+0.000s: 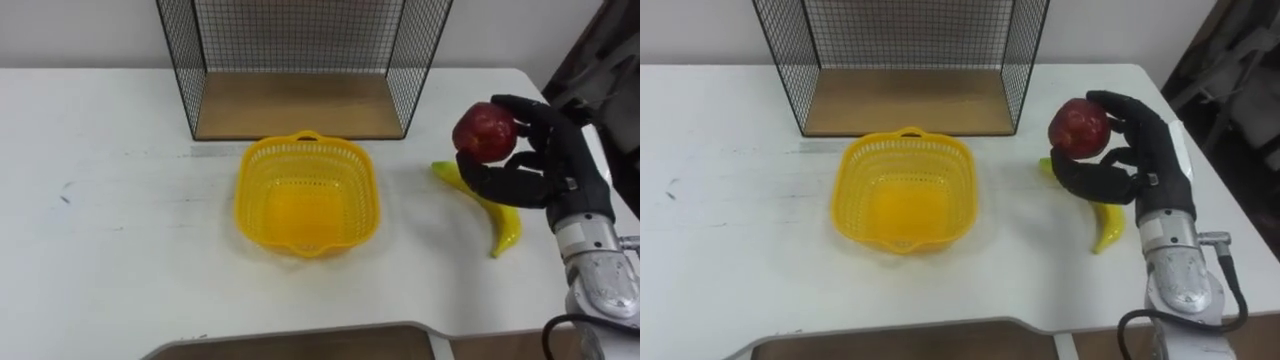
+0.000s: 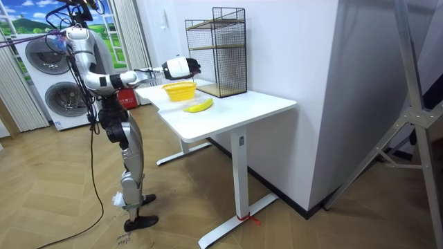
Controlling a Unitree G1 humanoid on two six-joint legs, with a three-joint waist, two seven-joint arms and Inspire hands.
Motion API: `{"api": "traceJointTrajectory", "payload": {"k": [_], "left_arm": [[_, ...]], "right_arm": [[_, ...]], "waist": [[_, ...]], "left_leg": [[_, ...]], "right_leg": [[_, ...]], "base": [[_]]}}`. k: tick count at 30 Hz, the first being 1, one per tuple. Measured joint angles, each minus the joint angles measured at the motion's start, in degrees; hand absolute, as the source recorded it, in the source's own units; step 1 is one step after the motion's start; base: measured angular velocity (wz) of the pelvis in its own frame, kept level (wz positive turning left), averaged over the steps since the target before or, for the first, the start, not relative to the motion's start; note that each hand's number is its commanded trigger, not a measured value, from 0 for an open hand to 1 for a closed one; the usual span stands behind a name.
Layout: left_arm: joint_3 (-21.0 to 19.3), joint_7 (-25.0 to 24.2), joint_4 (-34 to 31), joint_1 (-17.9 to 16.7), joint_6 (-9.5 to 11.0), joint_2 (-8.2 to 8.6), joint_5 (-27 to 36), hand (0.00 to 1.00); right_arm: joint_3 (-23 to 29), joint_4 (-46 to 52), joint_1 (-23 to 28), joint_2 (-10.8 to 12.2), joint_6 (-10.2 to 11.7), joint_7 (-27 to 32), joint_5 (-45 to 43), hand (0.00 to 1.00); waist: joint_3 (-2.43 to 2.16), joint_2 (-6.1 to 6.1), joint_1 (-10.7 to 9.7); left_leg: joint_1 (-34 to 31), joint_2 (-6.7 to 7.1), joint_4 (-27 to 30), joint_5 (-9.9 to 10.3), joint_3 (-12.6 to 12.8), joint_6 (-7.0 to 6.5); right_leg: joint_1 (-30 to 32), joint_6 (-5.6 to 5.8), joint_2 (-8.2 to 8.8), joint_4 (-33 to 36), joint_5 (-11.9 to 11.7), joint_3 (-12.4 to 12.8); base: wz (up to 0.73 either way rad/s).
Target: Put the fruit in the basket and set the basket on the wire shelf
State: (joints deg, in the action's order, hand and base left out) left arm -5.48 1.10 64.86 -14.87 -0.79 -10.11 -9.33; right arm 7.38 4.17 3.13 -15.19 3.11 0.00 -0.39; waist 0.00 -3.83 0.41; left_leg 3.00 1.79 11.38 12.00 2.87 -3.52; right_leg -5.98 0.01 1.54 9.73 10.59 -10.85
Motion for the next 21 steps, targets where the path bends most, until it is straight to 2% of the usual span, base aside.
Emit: {"api": "traceJointTrajectory", "payload": {"k": [4, 8, 12, 21], "left_arm": [[0.06, 0.0, 0.61, -0.11, -0.09, 0.0, -0.43, 0.0], [0.06, -0.05, 0.84, 0.33, -0.11, 0.01, -0.43, 0.0], [0.05, -0.09, 0.85, 1.16, -0.04, 0.01, -0.5, 0.0], [0.2, -0.07, 1.04, 2.43, 0.15, 0.08, -0.39, 0.0]], "right_arm": [[-0.03, 2.93, -0.02, 0.0, -0.01, -0.06, -1.22, 1.0], [-1.25, 6.45, -0.04, -0.04, -0.01, -0.32, -2.79, 1.0], [-2.04, 8.76, -0.08, -0.04, 0.07, -2.51, -5.25, 1.0], [-6.55, 9.48, -0.31, -0.69, -0.06, -7.48, -6.84, 1.0]], "waist": [[0.26, -0.33, 0.79], [0.39, -0.05, 1.26], [0.3, 0.41, 1.68], [0.15, 0.36, 3.08]], "left_leg": [[-0.21, 0.0, -0.16, 0.01, -0.03, -0.01], [-0.46, -0.03, -0.08, 0.02, -0.14, 0.0], [-0.53, -0.02, 0.02, 0.01, -0.21, 0.0], [-0.44, -0.02, -0.21, 0.0, 0.07, 0.0]], "right_leg": [[0.16, 0.0, 0.01, 0.01, 0.0, -0.14], [0.17, 0.0, 0.01, 0.0, -0.01, -0.2], [0.17, 0.0, 0.01, 0.05, -0.01, -0.18], [0.3, 0.0, -0.03, 0.04, -0.01, 0.08]], "base": [[0.0], [0.01], [0.0], [-0.01]]}}
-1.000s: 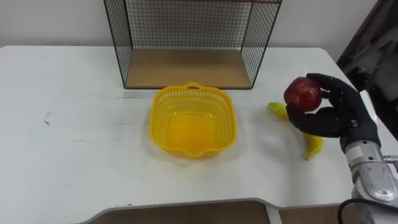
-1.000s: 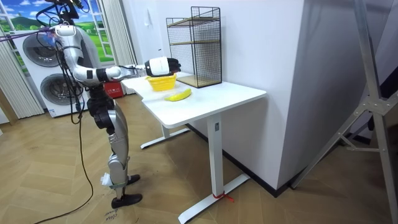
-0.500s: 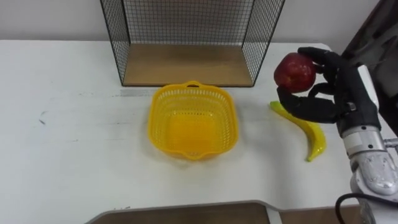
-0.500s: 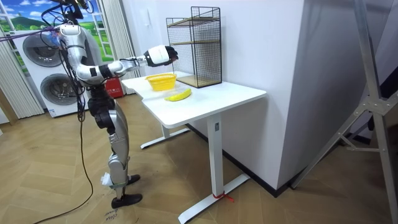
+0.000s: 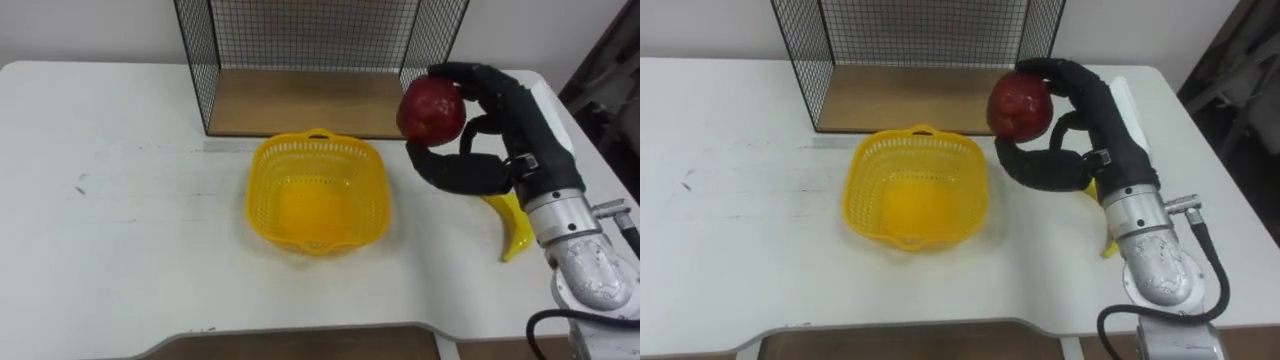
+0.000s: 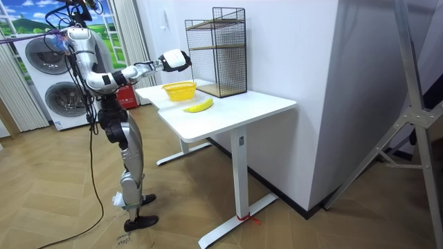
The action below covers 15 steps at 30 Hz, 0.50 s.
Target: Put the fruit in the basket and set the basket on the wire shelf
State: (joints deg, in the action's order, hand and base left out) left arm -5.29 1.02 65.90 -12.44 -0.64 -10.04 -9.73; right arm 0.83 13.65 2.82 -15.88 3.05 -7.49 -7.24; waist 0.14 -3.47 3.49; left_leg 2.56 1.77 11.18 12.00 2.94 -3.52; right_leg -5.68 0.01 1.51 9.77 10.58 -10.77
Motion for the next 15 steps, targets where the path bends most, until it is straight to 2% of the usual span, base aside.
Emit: {"api": "traceJointTrajectory", "payload": {"k": [6, 15], "left_arm": [[2.42, -0.07, 0.04, 0.27, -1.02, 0.17, 0.01, 0.0], [3.49, -0.1, 0.05, 1.72, -1.93, 0.05, -0.05, 0.0]], "right_arm": [[-4.47, 0.36, -2.86, 0.12, -2.99, -3.21, -2.12, 1.0], [-8.47, 0.71, -5.22, 0.16, -4.45, -4.88, -4.17, 1.0]], "waist": [[-0.11, -0.32, 0.61], [-0.05, -0.68, 2.57]], "left_leg": [[-0.09, 0.02, 0.12, 0.0, -0.14, 0.0], [-0.43, 0.06, 0.25, 0.0, -0.65, 0.0]], "right_leg": [[-0.01, 0.0, 0.02, 0.0, 0.0, -0.06], [0.11, 0.0, 0.0, -0.04, -0.01, -0.41]], "base": [[0.0], [0.02]]}}
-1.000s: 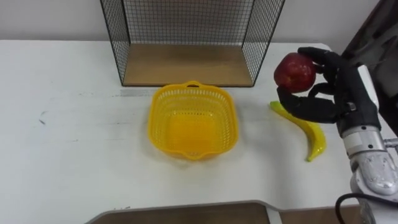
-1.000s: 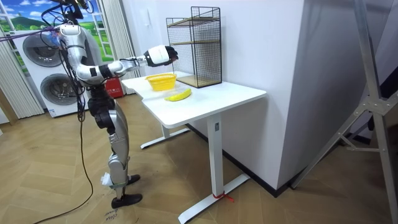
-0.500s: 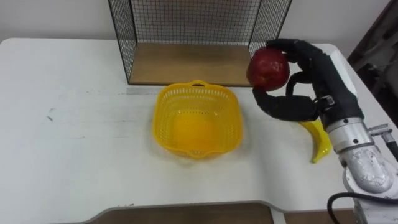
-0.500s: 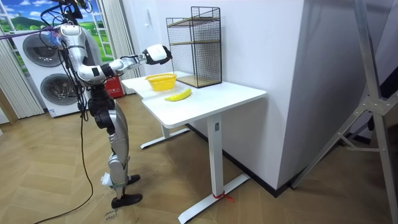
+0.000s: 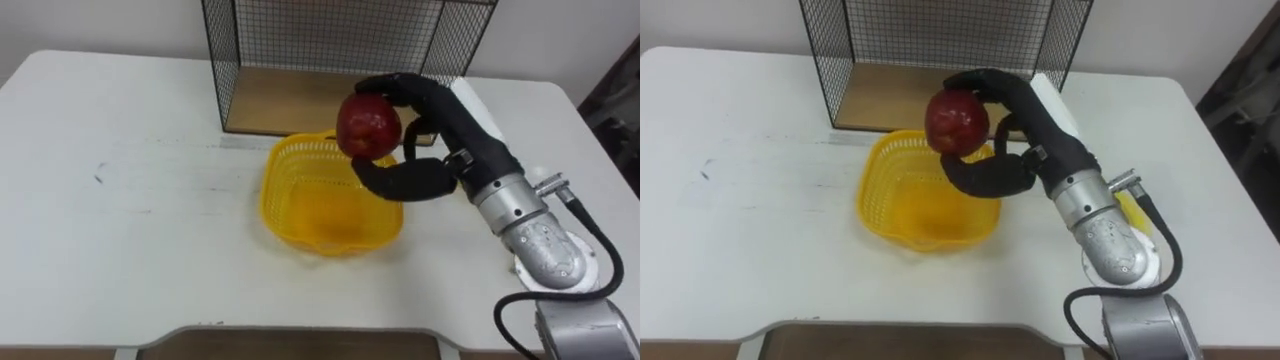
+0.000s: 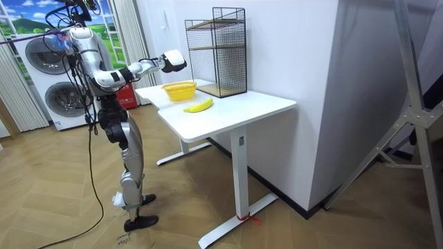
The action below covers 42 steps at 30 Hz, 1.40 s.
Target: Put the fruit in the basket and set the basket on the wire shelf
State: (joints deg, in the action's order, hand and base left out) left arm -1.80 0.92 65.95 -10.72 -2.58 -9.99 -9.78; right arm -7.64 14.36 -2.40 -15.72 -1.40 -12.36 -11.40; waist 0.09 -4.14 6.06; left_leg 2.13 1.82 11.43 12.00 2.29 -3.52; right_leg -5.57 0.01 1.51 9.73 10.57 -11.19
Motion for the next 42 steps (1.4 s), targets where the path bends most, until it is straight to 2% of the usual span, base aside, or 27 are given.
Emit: {"api": "traceJointTrajectory", "payload": {"k": [4, 6, 7, 8, 9, 12, 19, 23, 29, 42], "left_arm": [[0.57, -0.07, -0.16, 0.4, -0.01, -0.16, 0.01, 0.0], [0.74, -0.12, -0.38, 0.45, -0.02, -0.17, -0.04, 0.0], [0.77, -0.14, -0.38, 0.45, -0.04, -0.19, -0.03, 0.0], [0.86, -0.17, -0.38, 0.41, -0.07, -0.2, 0.0, 0.0], [0.9, -0.18, -0.37, 0.15, -0.1, -0.2, 0.0, 0.0], [0.95, -0.17, -0.38, 0.01, -0.43, -0.17, 0.0, 0.0], [0.92, -0.04, -0.8, 0.09, -1.02, 0.25, 0.01, 0.0], [0.92, 0.0, -0.91, 0.18, -1.08, 0.43, 0.02, 0.0], [0.98, 0.0, -1.94, -0.08, -1.13, 0.43, 0.04, 0.0], [1.03, 0.0, -3.05, -0.07, -1.14, 0.45, 0.17, 0.0]], "right_arm": [[-0.76, -0.04, 0.0, 0.12, 0.0, -1.15, 0.0, 1.0], [-0.92, -0.48, 0.0, 0.34, -0.02, -1.64, -0.07, 0.56], [-1.04, -0.62, 0.0, 0.44, -0.06, -1.65, -0.18, 0.5], [-1.25, -1.01, 0.0, 0.74, -0.11, -1.83, -0.28, 0.1], [-1.31, -1.8, 0.0, 1.2, -0.12, -2.31, -0.32, 0.0], [-2.33, -4.0, 0.02, 1.51, -1.21, -2.95, -0.42, 0.0], [-2.42, -7.44, 0.09, 3.28, -1.29, -3.54, -0.87, 0.0], [-2.46, -8.0, 0.09, 3.79, -1.28, -3.51, -0.85, 0.0], [-2.44, -11.11, 0.08, 4.92, -1.3, -3.53, -0.64, 0.0], [-2.43, -11.72, 0.08, 4.94, -1.3, -3.53, 0.11, 0.0]], "waist": [[0.17, -0.23, 0.67], [0.36, -0.18, 0.8], [0.38, -0.16, 0.74], [0.39, -0.18, 0.7], [0.44, -0.1, 0.69], [0.54, 0.05, 0.63], [0.57, 0.33, 0.53], [0.35, 0.71, 0.54], [0.42, 0.98, 0.37], [0.37, 1.18, 0.23]], "left_leg": [[-0.09, 0.04, -0.02, 0.0, -0.22, 0.0], [-0.29, 0.09, 0.0, 0.0, -0.53, 0.0], [-0.41, 0.11, 0.05, 0.0, -0.66, 0.0], [-0.47, 0.13, 0.11, 0.0, -0.83, 0.0], [-0.47, 0.13, 0.26, 0.0, -0.9, 0.0], [-0.51, 0.15, 0.38, 0.0, -1.06, 0.0], [-0.72, 0.16, 0.34, 0.0, -1.41, 0.0], [-0.62, 0.18, 0.43, 0.0, -1.42, 0.0], [-0.58, 0.19, 0.39, 0.0, -1.41, 0.0], [-0.56, 0.18, 0.35, 0.0, -1.13, 0.01]], "right_leg": [[0.01, 0.0, 0.0, -0.07, 0.0, -0.02], [0.04, 0.0, 0.0, -0.1, 0.0, -0.05], [0.06, 0.0, 0.02, -0.12, 0.0, -0.12], [0.06, 0.0, 0.03, -0.13, 0.0, -0.28], [0.05, 0.0, 0.03, -0.14, 0.0, -0.32], [0.05, 0.0, 0.04, -0.13, 0.0, -0.41], [0.06, 0.0, 0.03, -0.14, 0.0, -0.73], [0.03, 0.0, 0.05, -0.13, 0.0, -0.71], [-0.05, 0.0, 0.05, -0.12, 0.0, -0.61], [-0.06, 0.0, 0.06, -0.12, 0.0, -0.33]], "base": [[0.02], [0.07], [0.1], [0.07], [0.05], [0.0], [0.01], [0.0], [0.0], [0.0]]}}
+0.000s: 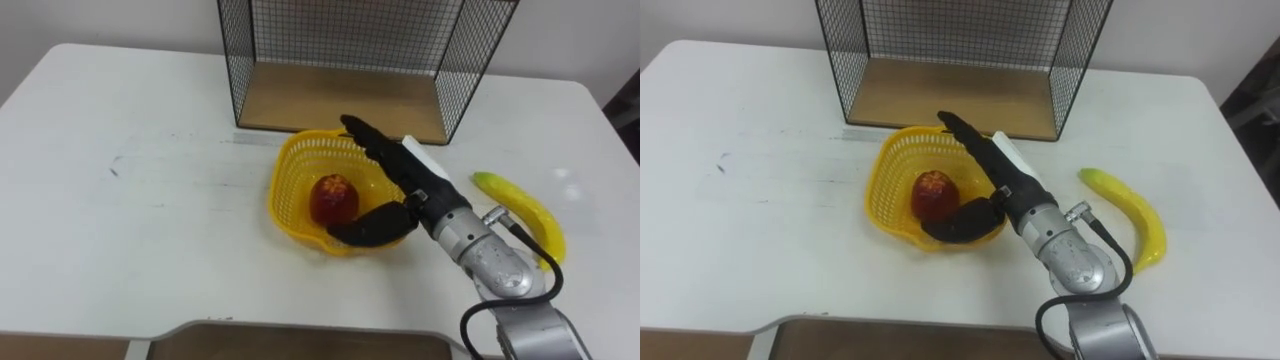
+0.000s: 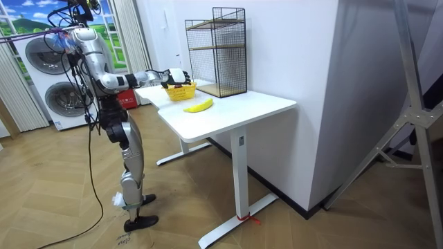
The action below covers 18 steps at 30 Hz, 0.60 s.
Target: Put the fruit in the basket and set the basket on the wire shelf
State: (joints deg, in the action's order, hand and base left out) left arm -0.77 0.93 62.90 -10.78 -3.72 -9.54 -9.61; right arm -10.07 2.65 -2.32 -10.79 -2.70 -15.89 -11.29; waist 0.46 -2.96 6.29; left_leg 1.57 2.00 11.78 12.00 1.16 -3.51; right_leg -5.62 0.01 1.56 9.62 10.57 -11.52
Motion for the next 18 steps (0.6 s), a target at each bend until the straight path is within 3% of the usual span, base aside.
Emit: {"api": "traceJointTrajectory", "payload": {"k": [18], "left_arm": [[-0.27, 0.04, -0.04, -0.03, 0.03, -0.35, 0.02, 0.0]], "right_arm": [[0.7, 0.01, 0.0, -0.78, 0.07, 0.92, 11.49, 0.0]], "waist": [[-0.38, -0.86, -0.14]], "left_leg": [[0.22, 0.0, -0.04, 0.0, -0.01, -0.01]], "right_leg": [[-0.16, 0.0, -0.02, 0.02, 0.0, 0.29]], "base": [[0.0]]}}
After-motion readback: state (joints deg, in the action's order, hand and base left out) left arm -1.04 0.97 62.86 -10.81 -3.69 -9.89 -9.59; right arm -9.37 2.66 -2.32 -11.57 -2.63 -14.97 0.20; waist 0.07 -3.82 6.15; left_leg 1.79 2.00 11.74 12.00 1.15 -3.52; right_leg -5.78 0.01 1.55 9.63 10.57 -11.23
